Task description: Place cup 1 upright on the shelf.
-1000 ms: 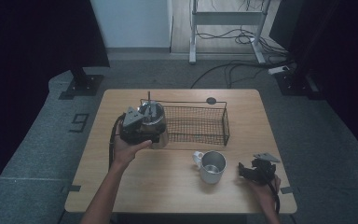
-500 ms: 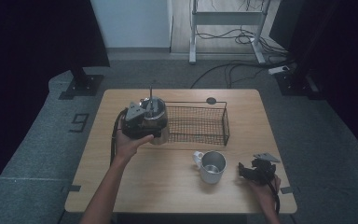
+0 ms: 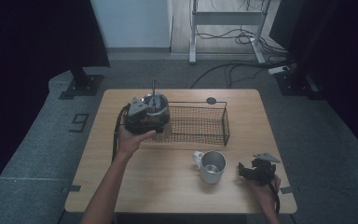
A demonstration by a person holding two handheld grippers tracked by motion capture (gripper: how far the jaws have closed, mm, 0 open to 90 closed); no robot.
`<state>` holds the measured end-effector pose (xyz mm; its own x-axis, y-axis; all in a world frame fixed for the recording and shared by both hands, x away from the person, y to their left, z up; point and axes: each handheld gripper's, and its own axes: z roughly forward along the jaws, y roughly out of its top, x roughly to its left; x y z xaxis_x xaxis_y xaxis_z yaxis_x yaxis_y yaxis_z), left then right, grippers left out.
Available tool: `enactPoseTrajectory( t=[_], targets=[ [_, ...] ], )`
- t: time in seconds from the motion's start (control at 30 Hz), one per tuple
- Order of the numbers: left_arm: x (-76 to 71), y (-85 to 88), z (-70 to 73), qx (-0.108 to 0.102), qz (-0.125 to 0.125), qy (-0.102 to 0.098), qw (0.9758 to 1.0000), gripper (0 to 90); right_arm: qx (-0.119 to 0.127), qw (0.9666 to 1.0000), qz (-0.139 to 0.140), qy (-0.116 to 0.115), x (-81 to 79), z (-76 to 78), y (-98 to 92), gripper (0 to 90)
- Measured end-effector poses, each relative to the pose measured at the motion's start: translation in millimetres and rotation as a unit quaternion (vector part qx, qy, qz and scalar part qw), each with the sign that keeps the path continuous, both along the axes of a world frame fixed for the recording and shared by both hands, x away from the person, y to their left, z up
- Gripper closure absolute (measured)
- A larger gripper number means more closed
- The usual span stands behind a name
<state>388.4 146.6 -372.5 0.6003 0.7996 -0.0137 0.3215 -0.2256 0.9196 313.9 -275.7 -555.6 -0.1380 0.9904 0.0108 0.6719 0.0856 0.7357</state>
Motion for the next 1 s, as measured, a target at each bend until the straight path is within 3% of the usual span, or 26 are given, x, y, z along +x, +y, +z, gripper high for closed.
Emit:
enactPoseTrajectory(
  t=[0.6, 1.0],
  targets=[
    [14.7, -1.0, 7.4, 0.005, 0.012, 0.001, 0.9999, 4.1, 0.001, 1.0000, 0.000, -0.001, 0.1, -0.1, 0.1, 11.3],
    [28.1, -4.6, 4.8, 0.007, 0.021, 0.008, 0.9997, 4.2, 0.000, 1.0000, 0.000, -0.001, 0.1, -0.1, 0.1, 11.3]
  ],
)
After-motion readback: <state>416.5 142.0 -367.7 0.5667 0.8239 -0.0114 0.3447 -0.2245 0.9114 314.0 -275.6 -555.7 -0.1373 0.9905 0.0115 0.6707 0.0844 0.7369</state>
